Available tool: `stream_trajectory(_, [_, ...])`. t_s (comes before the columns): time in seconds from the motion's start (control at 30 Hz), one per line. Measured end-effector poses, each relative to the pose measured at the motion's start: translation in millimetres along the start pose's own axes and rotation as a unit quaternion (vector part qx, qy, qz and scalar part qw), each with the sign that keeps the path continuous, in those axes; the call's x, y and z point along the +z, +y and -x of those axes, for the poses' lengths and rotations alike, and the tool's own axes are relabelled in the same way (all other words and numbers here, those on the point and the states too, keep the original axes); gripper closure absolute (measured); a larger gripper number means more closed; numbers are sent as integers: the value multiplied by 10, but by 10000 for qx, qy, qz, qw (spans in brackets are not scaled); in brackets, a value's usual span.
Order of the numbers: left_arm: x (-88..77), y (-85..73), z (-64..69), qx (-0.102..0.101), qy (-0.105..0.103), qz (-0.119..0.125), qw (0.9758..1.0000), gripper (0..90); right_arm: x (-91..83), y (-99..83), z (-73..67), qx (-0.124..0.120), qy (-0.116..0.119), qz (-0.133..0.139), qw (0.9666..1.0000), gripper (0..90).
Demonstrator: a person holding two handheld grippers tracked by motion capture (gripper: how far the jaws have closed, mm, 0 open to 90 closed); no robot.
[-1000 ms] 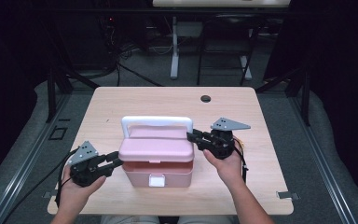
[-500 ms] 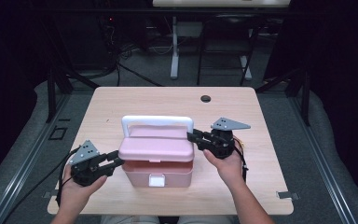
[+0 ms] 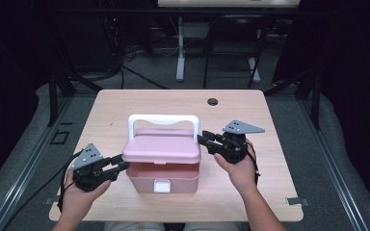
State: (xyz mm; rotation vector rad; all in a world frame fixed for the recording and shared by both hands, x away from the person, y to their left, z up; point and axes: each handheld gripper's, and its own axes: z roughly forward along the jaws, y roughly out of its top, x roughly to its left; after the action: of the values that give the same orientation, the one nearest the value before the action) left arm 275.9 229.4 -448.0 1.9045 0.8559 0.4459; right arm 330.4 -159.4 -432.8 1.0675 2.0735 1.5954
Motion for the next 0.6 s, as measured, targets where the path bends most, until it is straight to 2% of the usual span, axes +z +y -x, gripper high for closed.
stream_trajectory(0.27, [-15,61,-3,-28,55,64,10000,668,-150,-4,14,-6,-168,5,9999,694])
stream_trajectory(0.6, [-64,100,-56,-102,268,185,9994,642,-218,-162,-39,40,-222,-17,9997,703])
